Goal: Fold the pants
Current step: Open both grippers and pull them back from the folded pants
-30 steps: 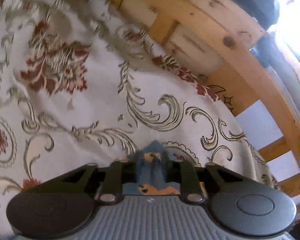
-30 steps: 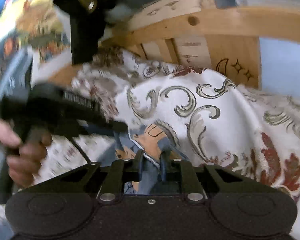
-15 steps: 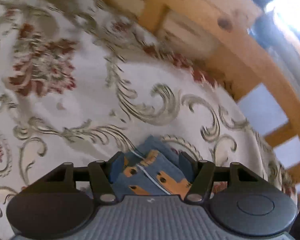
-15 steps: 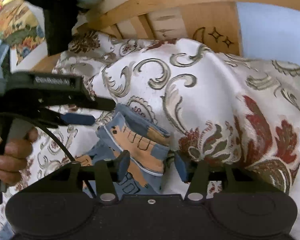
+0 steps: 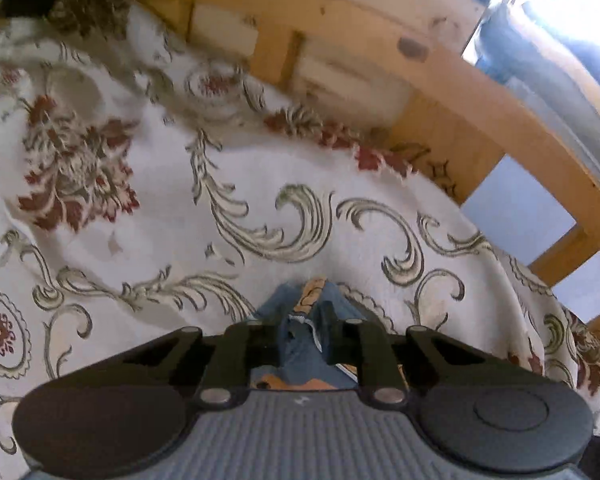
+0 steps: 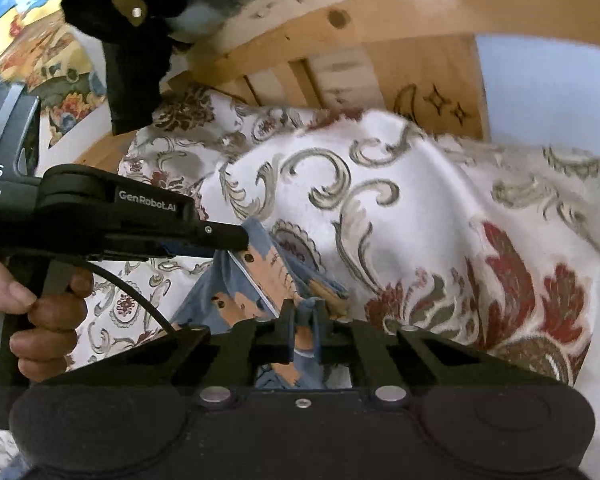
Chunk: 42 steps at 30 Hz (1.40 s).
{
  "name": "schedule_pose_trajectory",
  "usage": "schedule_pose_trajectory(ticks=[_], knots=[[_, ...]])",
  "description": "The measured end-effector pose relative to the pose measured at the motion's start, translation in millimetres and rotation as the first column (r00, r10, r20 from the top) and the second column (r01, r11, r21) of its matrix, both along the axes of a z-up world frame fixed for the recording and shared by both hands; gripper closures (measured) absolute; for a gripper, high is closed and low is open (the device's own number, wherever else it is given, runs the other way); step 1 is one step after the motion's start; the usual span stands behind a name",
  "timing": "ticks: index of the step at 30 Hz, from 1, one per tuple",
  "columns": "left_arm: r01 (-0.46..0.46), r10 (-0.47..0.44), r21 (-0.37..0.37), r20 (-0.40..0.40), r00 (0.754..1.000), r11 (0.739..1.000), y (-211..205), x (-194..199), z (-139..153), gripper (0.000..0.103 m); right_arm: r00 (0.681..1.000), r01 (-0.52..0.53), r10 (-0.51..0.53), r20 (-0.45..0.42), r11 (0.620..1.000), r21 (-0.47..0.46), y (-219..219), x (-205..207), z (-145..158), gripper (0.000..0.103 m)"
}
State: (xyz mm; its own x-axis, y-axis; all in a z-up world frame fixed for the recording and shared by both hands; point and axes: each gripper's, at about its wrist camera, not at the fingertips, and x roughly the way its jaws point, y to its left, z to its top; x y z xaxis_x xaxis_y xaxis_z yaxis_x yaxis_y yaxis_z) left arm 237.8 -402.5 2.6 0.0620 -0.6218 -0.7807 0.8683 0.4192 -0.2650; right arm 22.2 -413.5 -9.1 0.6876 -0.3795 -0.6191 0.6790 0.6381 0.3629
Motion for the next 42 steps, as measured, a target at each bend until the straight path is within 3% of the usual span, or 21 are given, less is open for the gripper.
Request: schedule_pose_trajectory(ticks=[3,5,6,8,9,10,11,12,16,19,22,25,27,29,33,35,36,37,38,40,42], knots=[[-0.032,0.032,0.011,0.033,0.999,0.999,-8,1,-9,0.082,0.999,0.018,-0.02,-0.043,0.999,-0.038,-1,8,-2,0.093],[-0.079,0.079,0.034,0.018,0.997,0.996,-14,4,-23,0.072,0.995,0.043,-0.047,-0.09,0.998,-0.047,-5,12,-7,0.084],[-0.095,0.095,0.028,0.002,0.995,0.995,-14,6,-27,0.072,0.993,0.061,-0.065,-0.099,0.997,-0.045,-7,11,-9,0.082],[-0.144,0.142,-0.031,-0.044,0.989,0.989,-7,11,-27,0.072,0.994,0.071,-0.075,-0.086,0.996,-0.05,-9,8,-9,0.078],[-0.166,0.163,-0.059,-0.057,0.985,0.984,-2,13,-24,0.069,0.994,0.073,-0.078,-0.074,0.996,-0.058,-8,5,-6,0.071],[-0.189,0.185,-0.091,-0.057,0.981,0.978,6,15,-19,0.062,0.996,0.074,-0.077,-0.051,0.995,-0.06,-8,2,-4,0.06],[-0.212,0.208,-0.123,-0.045,0.977,0.969,16,16,-13,0.048,0.997,0.075,-0.077,-0.022,0.995,-0.062,-8,-2,-1,0.054],[-0.235,0.233,-0.152,-0.03,0.972,0.96,27,17,-6,0.043,0.997,0.076,-0.076,0.004,0.994,-0.074,-7,-6,3,0.048],[-0.285,0.289,-0.223,-0.018,0.957,0.932,86,16,14,0.039,0.996,-0.02,0.031,0.086,0.992,-0.124,1,-11,15,0.051],[-0.291,0.292,-0.234,-0.03,0.956,0.928,136,7,13,0.039,0.976,-0.196,0.209,0.07,0.968,-0.155,11,4,16,0.053],[-0.318,0.315,-0.201,-0.045,0.948,0.927,186,-7,1,0.037,0.949,-0.314,0.315,0.002,0.948,-0.045,7,30,0,0.056],[-0.364,0.361,-0.135,-0.045,0.931,0.922,238,-23,-25,0.035,0.962,-0.265,0.268,-0.052,0.963,0.046,-9,38,-16,0.056],[-0.414,0.413,-0.069,-0.03,0.91,0.908,271,-28,-47,0.035,0.979,-0.19,0.194,-0.057,0.979,0.074,-25,36,-21,0.056],[-0.484,0.484,-0.005,-0.045,0.874,0.875,307,-29,-68,0.036,0.986,-0.161,0.164,-0.017,0.978,0.13,-36,32,-26,0.057],[-0.528,0.521,-0.038,-0.12,0.845,0.848,367,-38,-76,0.039,0.985,-0.163,0.167,-0.03,0.98,0.111,-40,30,-27,0.055],[-0.549,0.542,-0.019,-0.132,0.83,0.836,388,-45,-68,0.037,0.98,-0.188,0.192,-0.051,0.979,0.078,-34,31,-23,0.046],[-0.569,0.563,-0.015,-0.128,0.817,0.822,398,-49,-62,0.035,0.976,-0.206,0.21,-0.058,0.976,0.065,-24,35,-20,0.036],[-0.589,0.583,-0.028,-0.109,0.805,0.808,405,-54,-55,0.029,0.969,-0.239,0.242,-0.059,0.97,0.055,-17,36,-17,0.028],[-0.61,0.606,-0.07,-0.065,0.792,0.789,413,-60,-45,0.025,0.957,-0.284,0.287,-0.05,0.957,0.054,-8,39,-14,0.025],[-0.626,0.635,-0.131,0.039,0.771,0.768,417,-61,-32,0.022,0.918,-0.395,0.397,-0.02,0.916,0.064,7,42,-11,0.024],[-0.636,0.657,-0.168,0.179,0.732,0.753,409,-52,-22,0.022,0.872,-0.488,0.489,-0.017,0.872,0.04,25,48,-9,0.02]])
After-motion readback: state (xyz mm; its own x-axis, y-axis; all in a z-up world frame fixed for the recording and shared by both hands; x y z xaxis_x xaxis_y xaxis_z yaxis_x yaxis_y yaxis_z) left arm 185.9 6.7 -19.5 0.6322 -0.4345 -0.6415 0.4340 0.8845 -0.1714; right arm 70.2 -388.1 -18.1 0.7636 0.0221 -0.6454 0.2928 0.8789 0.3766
